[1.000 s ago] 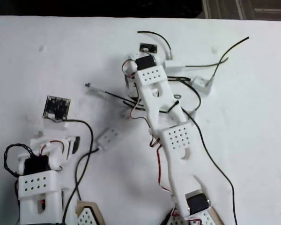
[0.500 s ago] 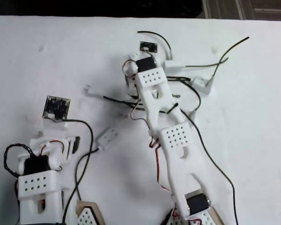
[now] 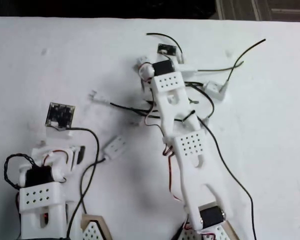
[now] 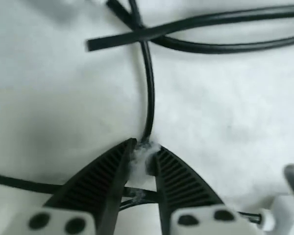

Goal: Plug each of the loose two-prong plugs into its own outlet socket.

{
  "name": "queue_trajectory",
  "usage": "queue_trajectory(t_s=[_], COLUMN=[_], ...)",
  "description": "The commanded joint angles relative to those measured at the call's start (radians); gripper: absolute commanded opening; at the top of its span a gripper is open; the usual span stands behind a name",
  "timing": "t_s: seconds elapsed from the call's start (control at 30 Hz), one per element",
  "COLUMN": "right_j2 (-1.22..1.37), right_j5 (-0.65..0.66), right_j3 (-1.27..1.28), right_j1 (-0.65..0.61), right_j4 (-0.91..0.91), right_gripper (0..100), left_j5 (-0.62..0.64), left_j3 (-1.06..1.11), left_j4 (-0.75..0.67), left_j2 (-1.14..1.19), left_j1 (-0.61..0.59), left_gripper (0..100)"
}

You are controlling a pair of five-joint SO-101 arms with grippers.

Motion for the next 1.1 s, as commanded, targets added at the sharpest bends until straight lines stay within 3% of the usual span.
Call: queue_trajectory(t_s=[0.0,0.4,0.9,1.07], right_j2=[-0.122,-0.430,-1.168,-1.219], right_j5=[0.040,0.167,0.325,0.338], right_j3=[-0.028,0.041,0.925,1.115], right_j1=[-0.022,-0.019,-0.059,-0.038], right_j4=[0.001,0.005,-0.002,-0.139], right_gripper=[1.7,1.7,1.7,1.8], left_j5=[0.008,0.005,0.003,0.006], left_j3=[-0.005,0.003,0.003,0.003], left_j4=[-0.020,-0.021,-0.021,-0.021], left_j2=[-0.018,-0.019,-0.019,-0.019], left_j1=[-0.010,-0.007,-0.007,-0.005], left_gripper=[26,26,26,26])
